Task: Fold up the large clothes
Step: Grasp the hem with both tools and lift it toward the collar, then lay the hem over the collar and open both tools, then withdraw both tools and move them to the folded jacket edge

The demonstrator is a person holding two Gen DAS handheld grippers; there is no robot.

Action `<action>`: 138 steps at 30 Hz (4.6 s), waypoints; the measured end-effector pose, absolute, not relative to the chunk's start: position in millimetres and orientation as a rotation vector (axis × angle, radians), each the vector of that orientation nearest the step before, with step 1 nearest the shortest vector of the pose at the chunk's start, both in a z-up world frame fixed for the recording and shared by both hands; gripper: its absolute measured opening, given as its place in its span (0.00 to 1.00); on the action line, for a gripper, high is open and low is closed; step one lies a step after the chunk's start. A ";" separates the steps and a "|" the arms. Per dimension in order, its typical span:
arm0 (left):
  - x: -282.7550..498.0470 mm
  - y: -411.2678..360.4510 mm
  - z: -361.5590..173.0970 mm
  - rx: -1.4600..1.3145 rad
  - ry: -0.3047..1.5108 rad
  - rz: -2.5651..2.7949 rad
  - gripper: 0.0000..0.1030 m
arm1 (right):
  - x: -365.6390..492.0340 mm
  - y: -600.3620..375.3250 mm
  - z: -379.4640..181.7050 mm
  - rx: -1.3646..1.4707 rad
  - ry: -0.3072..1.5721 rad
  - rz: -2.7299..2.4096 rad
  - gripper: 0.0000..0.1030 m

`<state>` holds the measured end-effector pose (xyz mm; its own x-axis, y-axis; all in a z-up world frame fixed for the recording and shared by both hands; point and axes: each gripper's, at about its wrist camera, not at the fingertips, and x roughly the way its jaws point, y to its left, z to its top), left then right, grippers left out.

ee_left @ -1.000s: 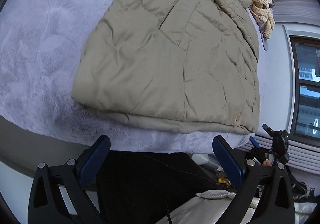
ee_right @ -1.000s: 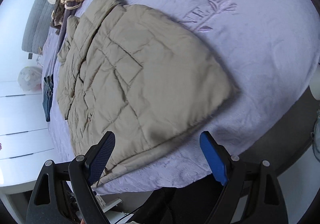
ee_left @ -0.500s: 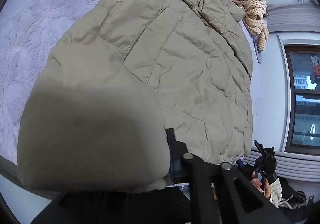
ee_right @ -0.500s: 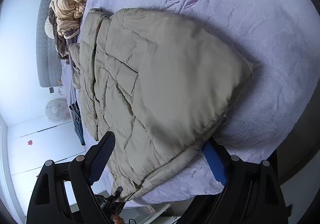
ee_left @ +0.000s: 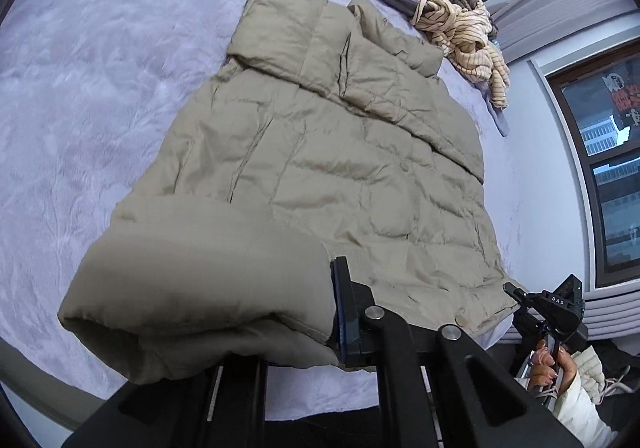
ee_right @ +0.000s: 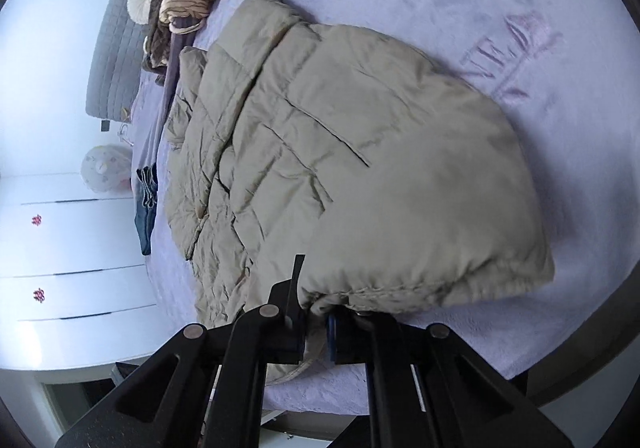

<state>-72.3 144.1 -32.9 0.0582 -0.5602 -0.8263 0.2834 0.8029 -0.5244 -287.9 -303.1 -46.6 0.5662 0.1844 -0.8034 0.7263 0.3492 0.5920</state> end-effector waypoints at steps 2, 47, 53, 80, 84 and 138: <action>-59.9 136.7 -20.4 -0.250 1.337 -0.642 0.13 | -272.2 -309.9 -36.4 1.149 0.949 -0.408 0.08; 234.6 -54.2 -85.1 -0.045 1.236 -0.378 0.15 | 66.9 -465.9 -75.4 0.854 1.041 -0.411 0.13; 212.9 -39.2 -41.8 0.016 1.061 -0.350 0.98 | 62.9 -452.8 -40.6 0.774 1.001 -0.337 0.82; 250.6 -100.8 -102.5 0.190 1.049 -0.417 0.37 | 116.7 -423.7 -88.2 0.368 1.145 -0.324 0.04; 280.4 -47.6 -106.6 0.175 1.067 -0.289 0.37 | 76.7 -470.5 -70.1 0.411 1.111 -0.449 0.05; 113.1 14.5 -72.8 0.069 1.329 -0.209 1.00 | -110.1 -389.7 -78.7 0.995 0.985 -0.518 0.83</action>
<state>113.1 14.5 -72.8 0.2241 -0.1123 -0.9681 0.1908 0.9792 -0.0695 -110.1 -389.7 -78.7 0.4877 0.0593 -0.8710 0.7513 0.4796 0.4533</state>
